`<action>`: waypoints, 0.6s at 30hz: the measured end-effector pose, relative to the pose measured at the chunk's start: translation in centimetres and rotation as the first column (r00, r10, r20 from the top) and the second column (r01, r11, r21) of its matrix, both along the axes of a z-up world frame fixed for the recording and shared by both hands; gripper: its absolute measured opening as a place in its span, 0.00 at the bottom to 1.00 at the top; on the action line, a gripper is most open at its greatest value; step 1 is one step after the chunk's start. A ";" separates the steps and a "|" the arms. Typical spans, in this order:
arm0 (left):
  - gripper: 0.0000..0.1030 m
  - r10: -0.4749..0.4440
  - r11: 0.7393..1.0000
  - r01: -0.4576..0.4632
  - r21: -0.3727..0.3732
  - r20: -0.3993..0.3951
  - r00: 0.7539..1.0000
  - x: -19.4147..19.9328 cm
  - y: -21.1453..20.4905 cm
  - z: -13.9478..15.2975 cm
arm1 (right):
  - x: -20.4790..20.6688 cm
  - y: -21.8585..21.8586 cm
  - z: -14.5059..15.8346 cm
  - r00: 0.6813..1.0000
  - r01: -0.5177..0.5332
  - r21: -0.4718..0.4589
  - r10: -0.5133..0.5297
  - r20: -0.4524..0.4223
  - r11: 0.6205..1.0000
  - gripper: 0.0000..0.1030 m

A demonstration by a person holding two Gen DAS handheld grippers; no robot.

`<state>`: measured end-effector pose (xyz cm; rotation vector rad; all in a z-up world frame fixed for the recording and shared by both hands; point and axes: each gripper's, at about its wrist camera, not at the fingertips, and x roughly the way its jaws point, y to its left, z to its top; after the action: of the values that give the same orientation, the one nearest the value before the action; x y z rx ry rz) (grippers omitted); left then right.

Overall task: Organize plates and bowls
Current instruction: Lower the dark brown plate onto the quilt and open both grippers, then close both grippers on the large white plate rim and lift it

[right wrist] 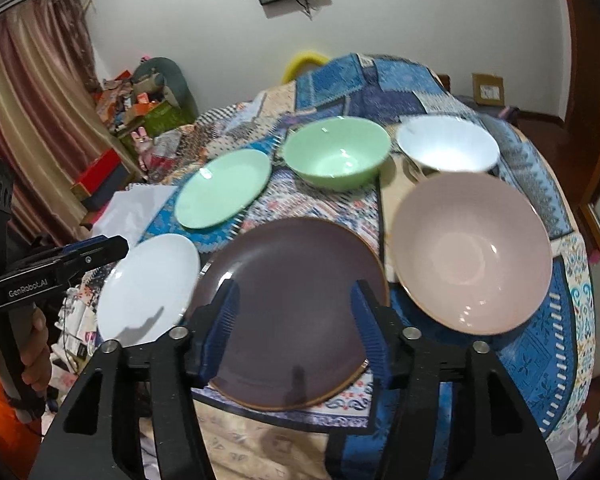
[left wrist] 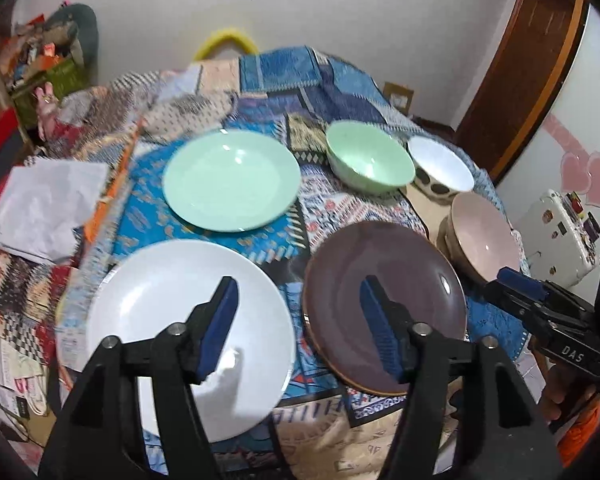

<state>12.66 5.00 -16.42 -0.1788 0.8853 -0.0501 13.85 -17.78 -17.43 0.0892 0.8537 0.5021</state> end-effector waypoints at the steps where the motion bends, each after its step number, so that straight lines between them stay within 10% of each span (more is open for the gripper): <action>1: 0.68 0.007 1.000 -0.007 0.004 0.010 1.000 -0.3 0.2 0.3 | -0.1 0.5 0.3 1.000 -0.010 0.000 0.010 0.011 1.000 0.55; 18: 0.77 0.178 0.982 -0.177 0.071 -0.005 0.984 -3.4 10.2 -0.8 | 1.1 9.0 -0.5 0.984 -0.177 -0.056 0.178 0.015 0.983 0.57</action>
<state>9.27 15.22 -17.21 -0.1923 0.8779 0.1483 14.99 -8.74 -17.90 -0.0424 0.8591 0.6458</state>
